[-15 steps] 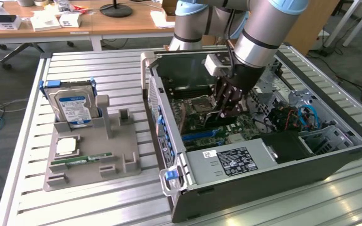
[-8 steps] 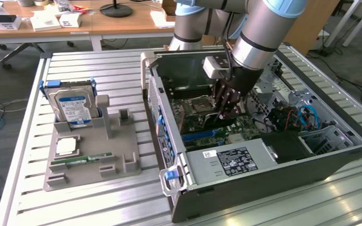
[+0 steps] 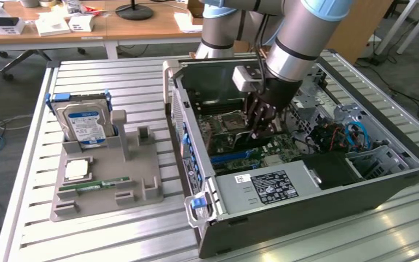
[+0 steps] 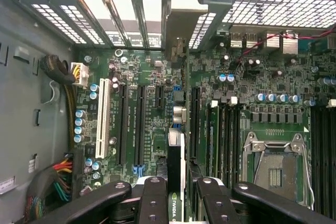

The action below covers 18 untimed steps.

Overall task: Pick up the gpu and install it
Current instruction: 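Insert the gpu into the slot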

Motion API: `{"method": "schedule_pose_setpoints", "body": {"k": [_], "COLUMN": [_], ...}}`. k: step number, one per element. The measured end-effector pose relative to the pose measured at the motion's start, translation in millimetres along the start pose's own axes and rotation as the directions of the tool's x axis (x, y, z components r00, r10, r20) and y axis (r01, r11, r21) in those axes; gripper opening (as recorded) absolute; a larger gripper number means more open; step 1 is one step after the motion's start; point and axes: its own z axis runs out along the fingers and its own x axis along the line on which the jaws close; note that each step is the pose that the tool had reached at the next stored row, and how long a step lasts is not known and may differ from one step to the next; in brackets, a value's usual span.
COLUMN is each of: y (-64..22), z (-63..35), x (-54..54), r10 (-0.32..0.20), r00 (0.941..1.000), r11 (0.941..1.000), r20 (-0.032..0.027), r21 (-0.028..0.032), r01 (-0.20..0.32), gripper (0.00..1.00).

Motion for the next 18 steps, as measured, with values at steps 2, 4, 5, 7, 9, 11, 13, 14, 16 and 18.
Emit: {"method": "schedule_pose_setpoints", "body": {"k": [2,4,5,7,9,11,13,14,16,18], "y": [0.9,1.8,2.3,2.9,3.0,3.6,4.1,4.3,5.2,6.2], "z": [0.3,0.7,1.0,1.7,2.4,2.8,3.1,3.3,3.5,3.8], "x": [0.0,0.0,0.0,0.0,0.0,0.0,0.0,0.0,0.0,-0.1], "r10": [0.0,0.0,0.0,0.0,0.0,0.0,0.0,0.0,0.0,0.0], "r00": [1.0,1.0,1.0,1.0,1.0,1.0,1.0,1.0,1.0,1.0], "r11": [1.0,1.0,1.0,1.0,1.0,1.0,1.0,1.0,1.0,1.0], "r20": [-0.0001,-0.0001,-0.0002,-0.0001,-0.0001,-0.0003,-0.0002,-0.0002,-0.0002,-0.0001], "r21": [0.0017,0.0034,0.0042,0.0053,0.0062,0.0068,0.0071,0.0071,0.0072,0.0072], "r01": [0.0,0.0,0.0,0.0,0.0,0.0,0.0,0.0,0.0,0.0], "gripper": [0.26,0.26,0.26,0.26,0.26,0.26,0.26,0.26,0.26,0.26]}}
